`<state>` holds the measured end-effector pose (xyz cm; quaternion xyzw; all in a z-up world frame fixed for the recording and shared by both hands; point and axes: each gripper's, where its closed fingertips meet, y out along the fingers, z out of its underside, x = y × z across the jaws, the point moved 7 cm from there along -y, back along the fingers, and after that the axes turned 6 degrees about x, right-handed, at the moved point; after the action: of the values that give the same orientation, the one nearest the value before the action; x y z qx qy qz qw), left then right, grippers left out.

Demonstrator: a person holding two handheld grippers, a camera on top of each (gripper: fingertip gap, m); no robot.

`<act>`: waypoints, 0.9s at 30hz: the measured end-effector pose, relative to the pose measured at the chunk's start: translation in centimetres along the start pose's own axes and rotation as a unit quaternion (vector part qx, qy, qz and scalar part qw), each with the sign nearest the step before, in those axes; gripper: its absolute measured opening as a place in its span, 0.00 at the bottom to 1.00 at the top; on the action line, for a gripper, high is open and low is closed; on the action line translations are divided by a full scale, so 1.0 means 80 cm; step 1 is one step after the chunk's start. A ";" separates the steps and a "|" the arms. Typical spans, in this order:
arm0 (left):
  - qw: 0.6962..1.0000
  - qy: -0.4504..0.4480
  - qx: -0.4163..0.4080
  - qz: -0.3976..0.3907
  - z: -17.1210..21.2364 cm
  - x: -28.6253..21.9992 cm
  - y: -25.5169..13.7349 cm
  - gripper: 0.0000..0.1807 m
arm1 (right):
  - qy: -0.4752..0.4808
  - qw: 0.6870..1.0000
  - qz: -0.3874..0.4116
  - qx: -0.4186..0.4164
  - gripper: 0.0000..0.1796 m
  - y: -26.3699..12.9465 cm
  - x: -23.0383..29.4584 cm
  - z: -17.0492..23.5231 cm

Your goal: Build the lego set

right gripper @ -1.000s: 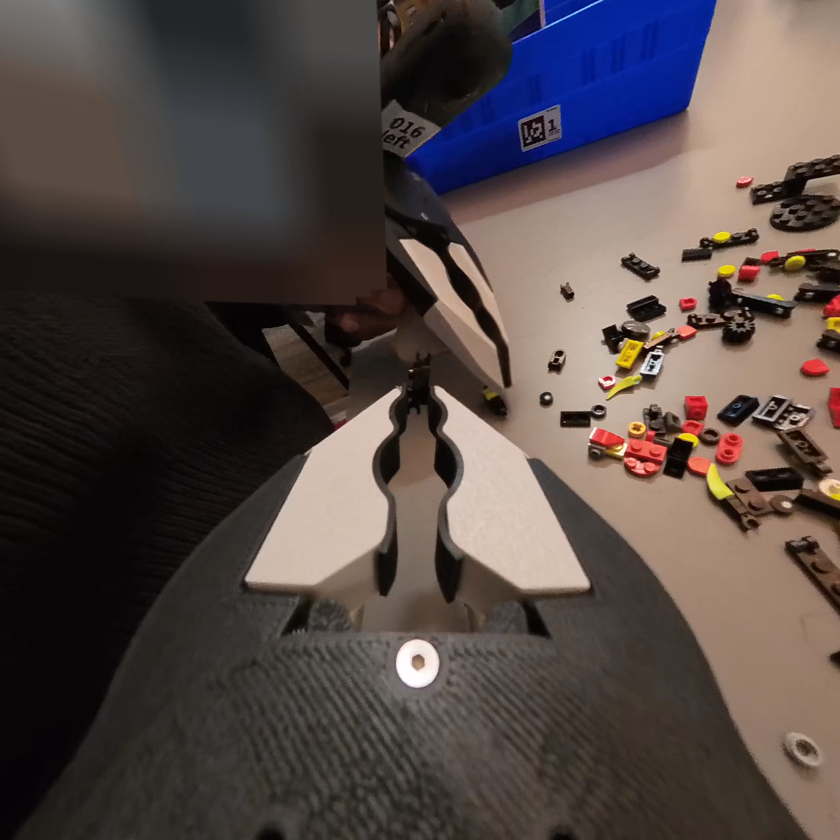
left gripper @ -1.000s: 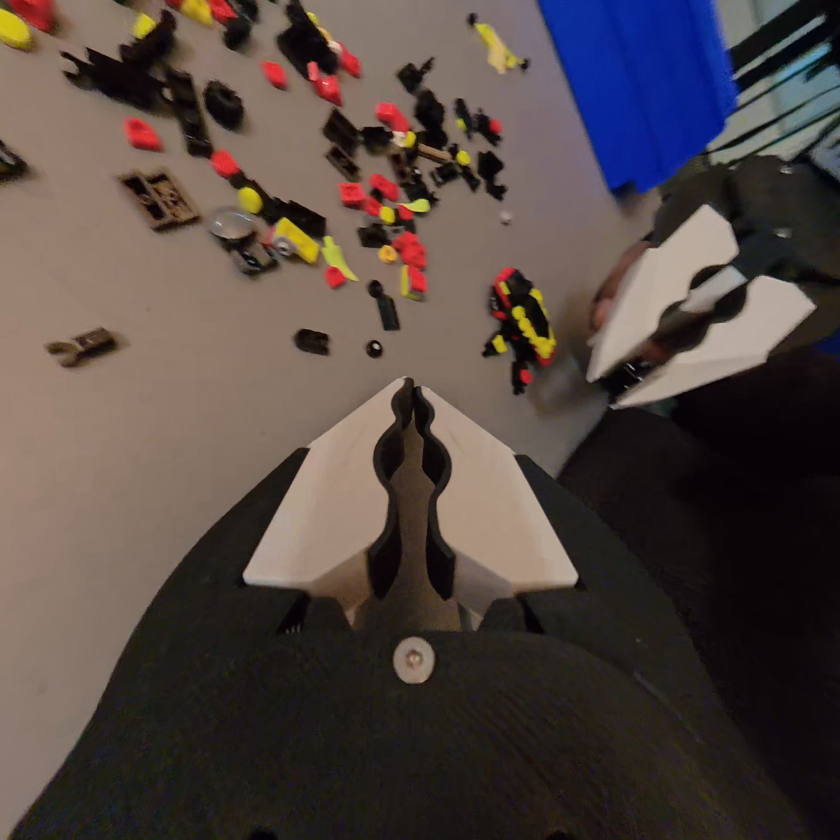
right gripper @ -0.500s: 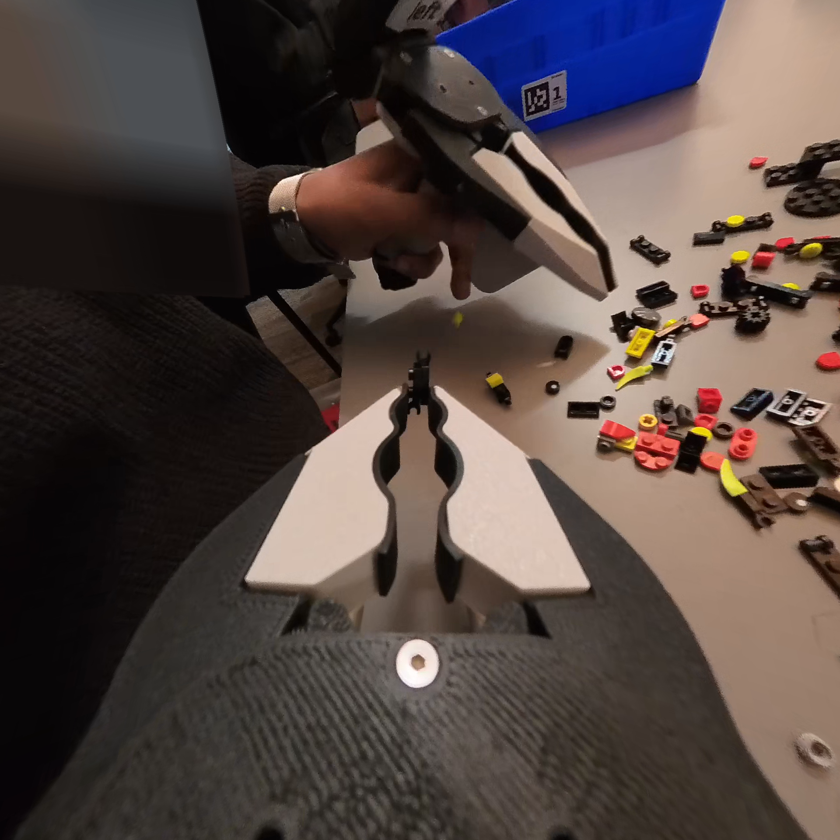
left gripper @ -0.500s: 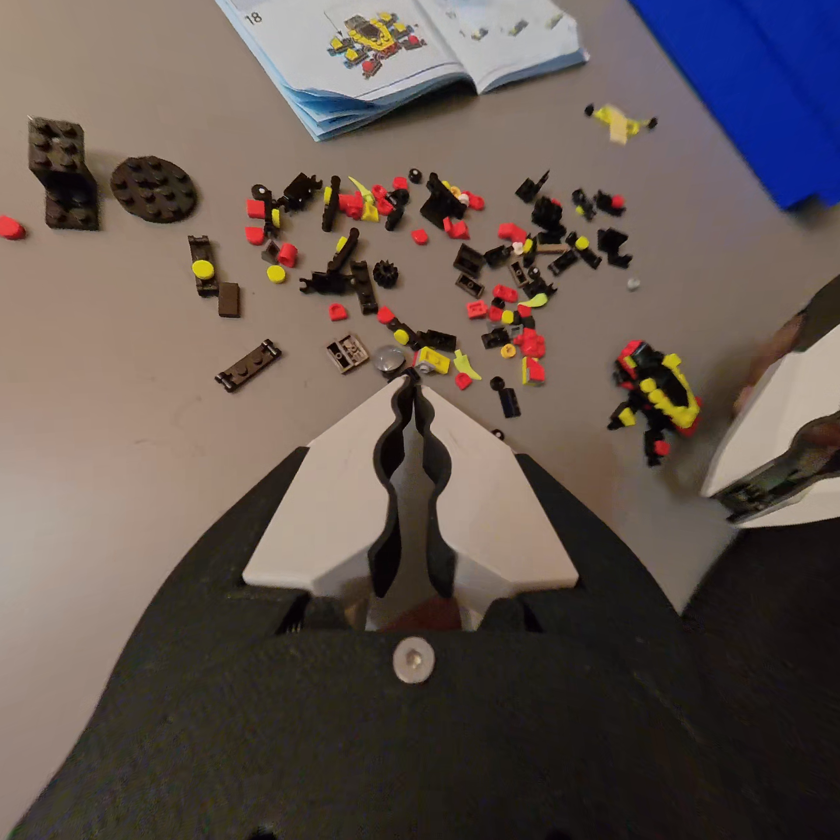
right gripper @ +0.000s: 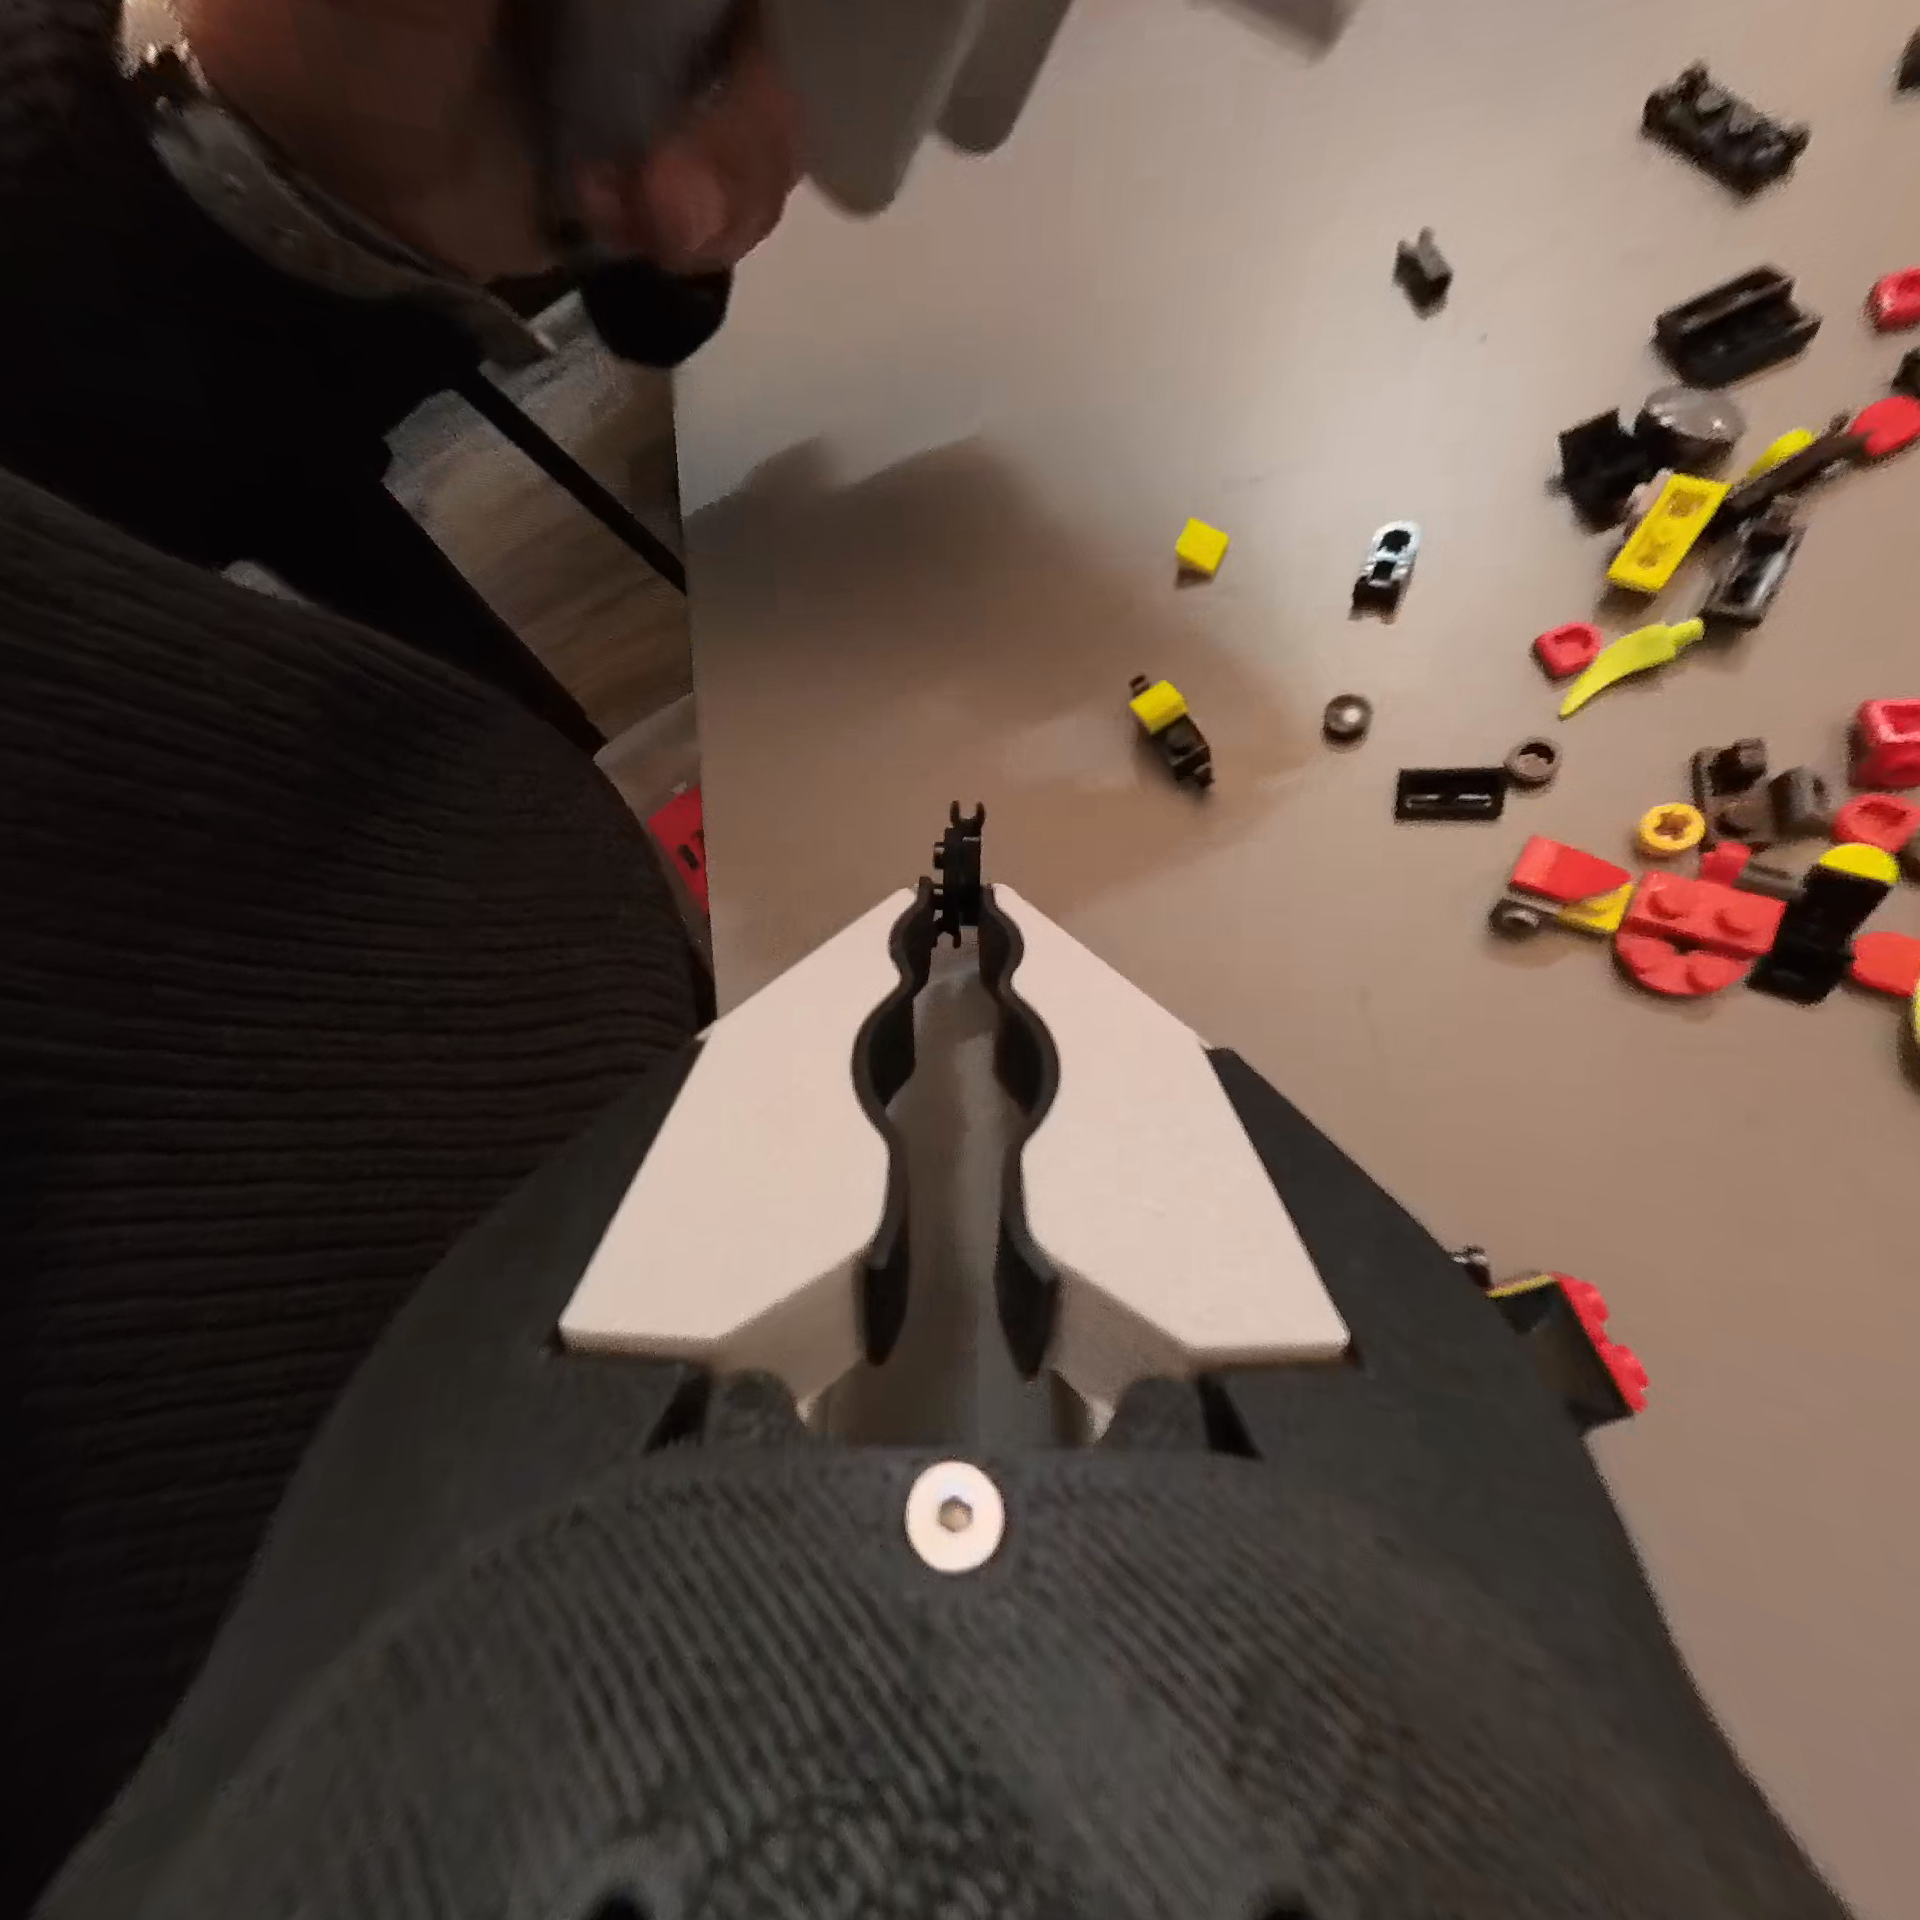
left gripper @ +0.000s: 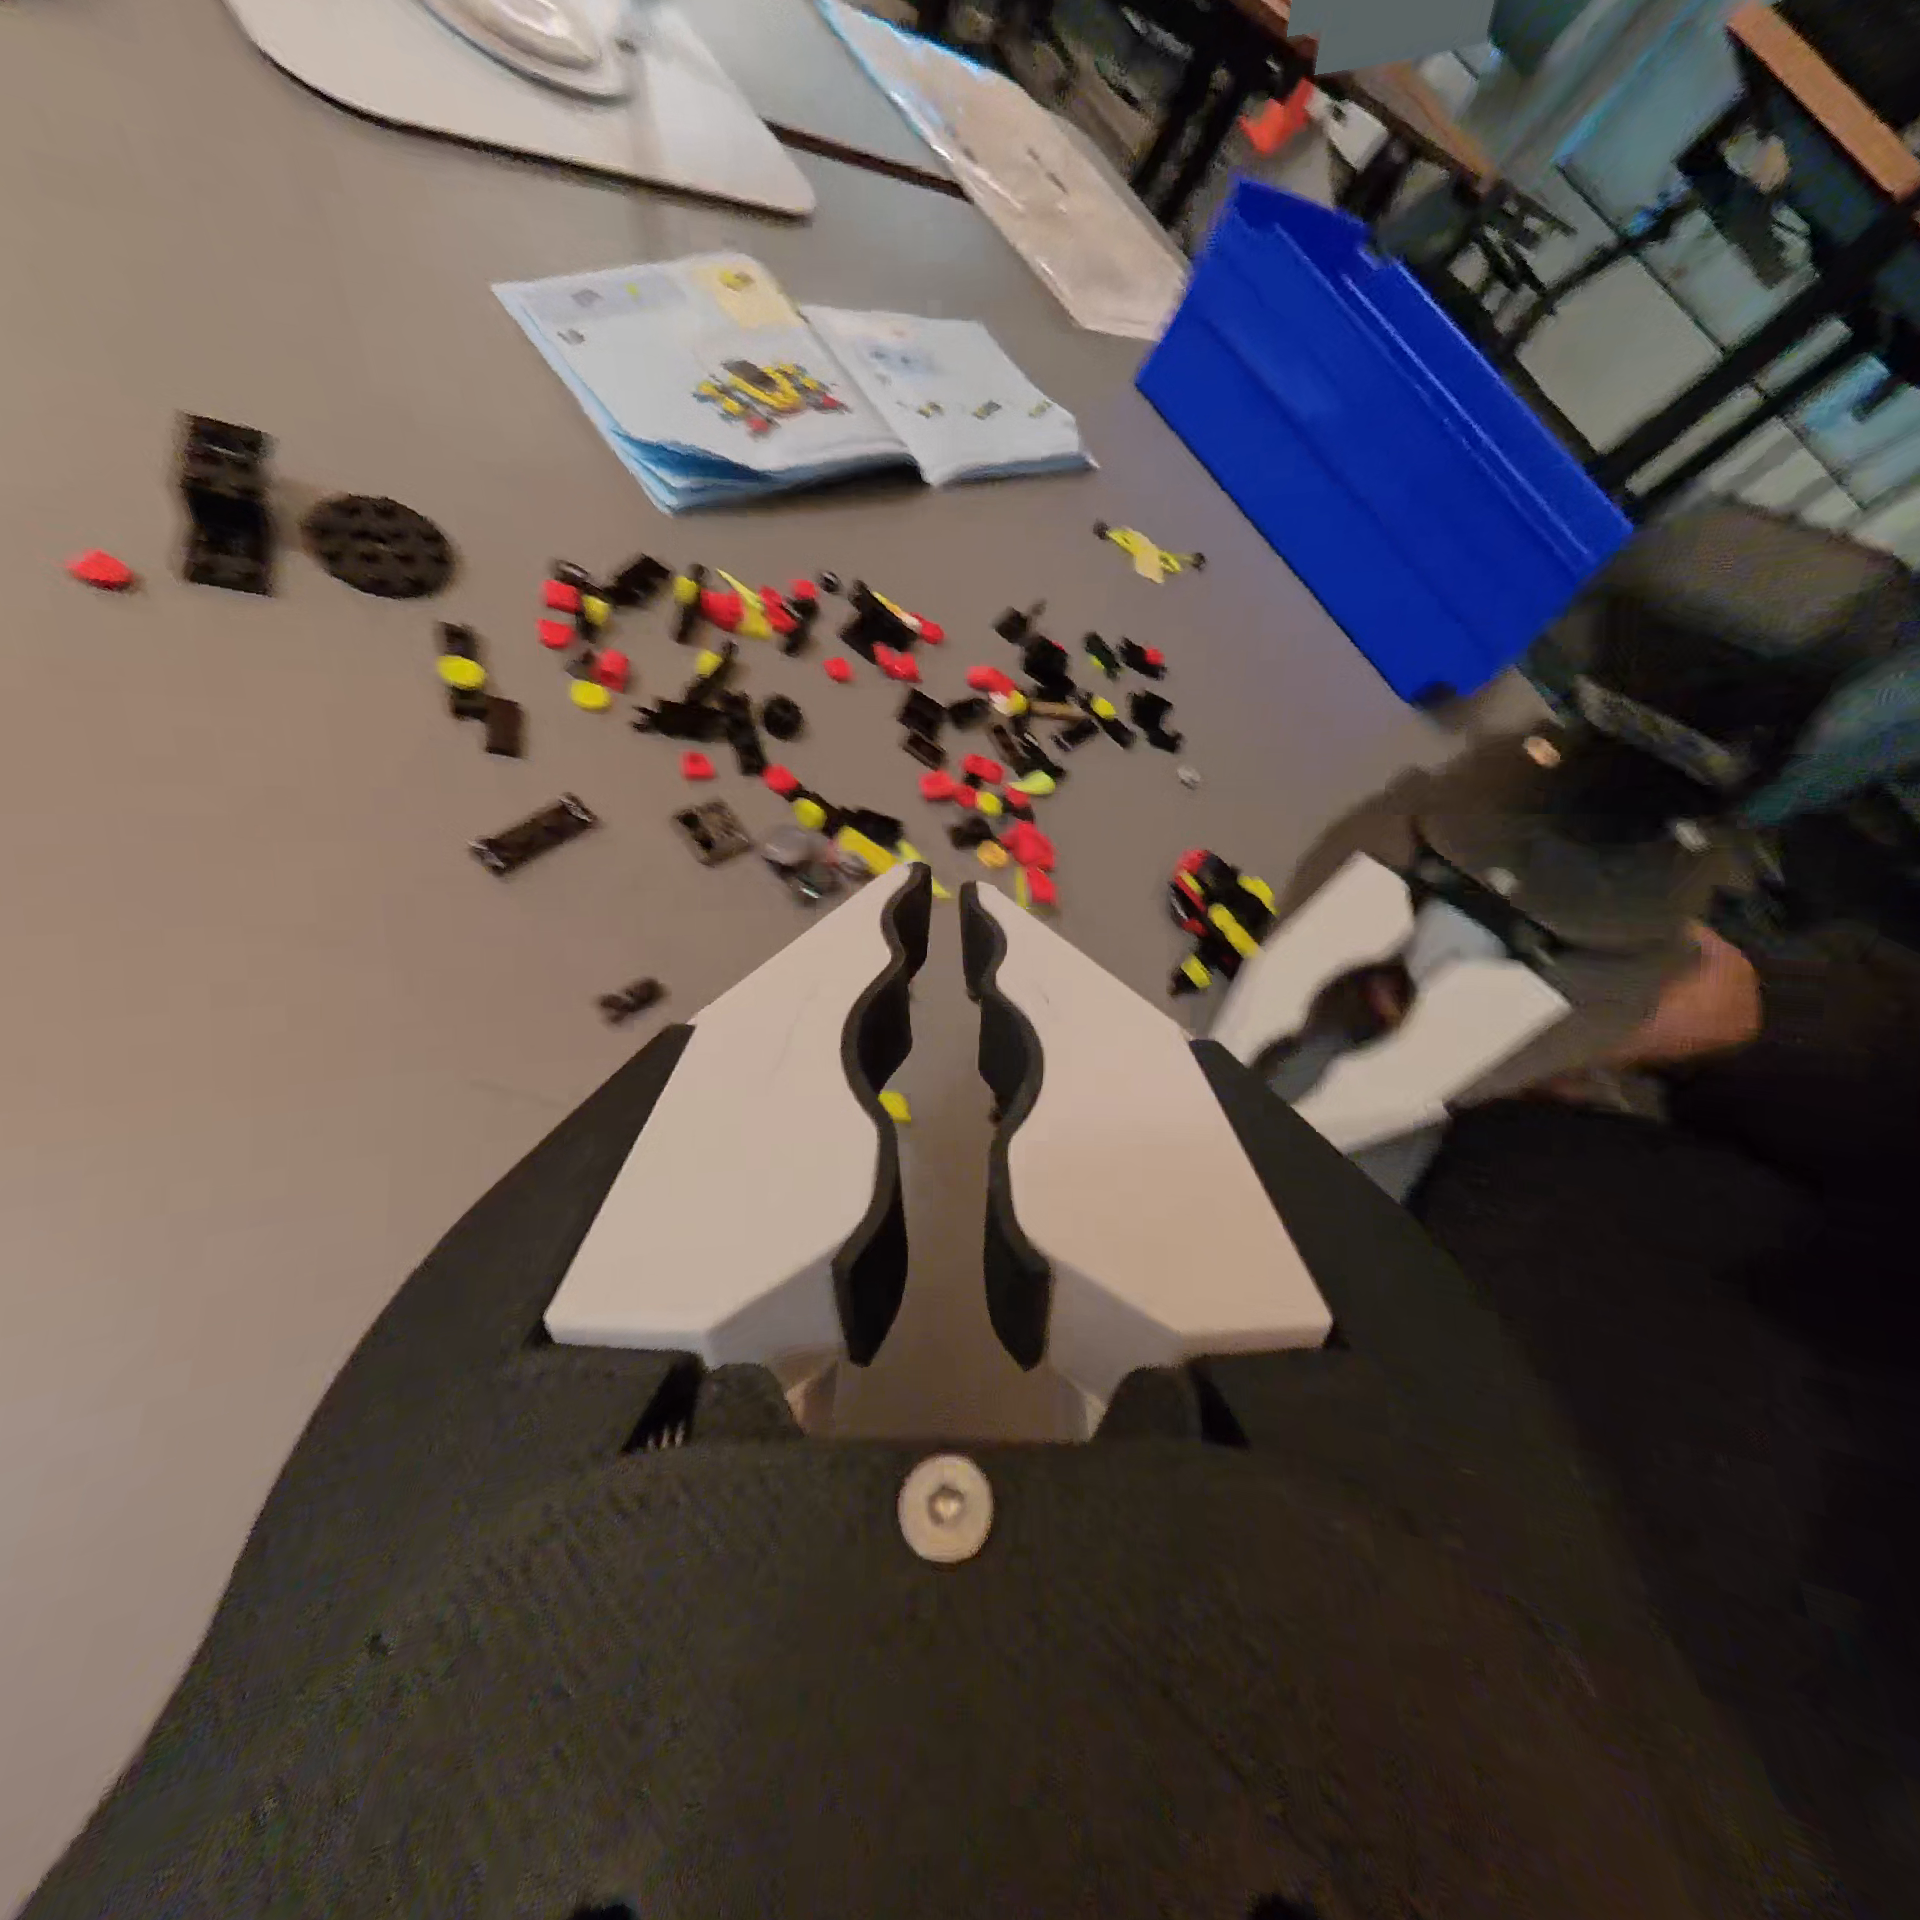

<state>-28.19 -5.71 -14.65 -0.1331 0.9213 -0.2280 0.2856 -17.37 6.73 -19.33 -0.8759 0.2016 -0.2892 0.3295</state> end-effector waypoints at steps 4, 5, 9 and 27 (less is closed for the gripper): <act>0.990 0.059 0.079 0.102 0.033 -0.040 0.007 0.03 | 0.028 0.999 -0.033 -0.004 0.04 -0.001 -0.004 -0.002; 0.985 0.080 0.097 0.117 0.039 -0.049 0.010 0.05 | 0.033 0.998 -0.044 -0.009 0.04 -0.003 -0.004 -0.003; 0.964 0.203 0.114 0.130 0.052 -0.075 0.013 0.15 | 0.044 0.992 -0.117 -0.034 0.04 -0.017 0.000 -0.005; 0.908 0.328 0.184 0.184 0.097 -0.126 0.044 0.07 | 0.034 0.957 -0.279 0.077 0.04 -0.028 0.011 0.026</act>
<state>-15.91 -1.58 -17.37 0.1761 0.9130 -0.3674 0.0234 -15.05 8.78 -18.74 -0.8589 -0.0626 -0.4139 0.2951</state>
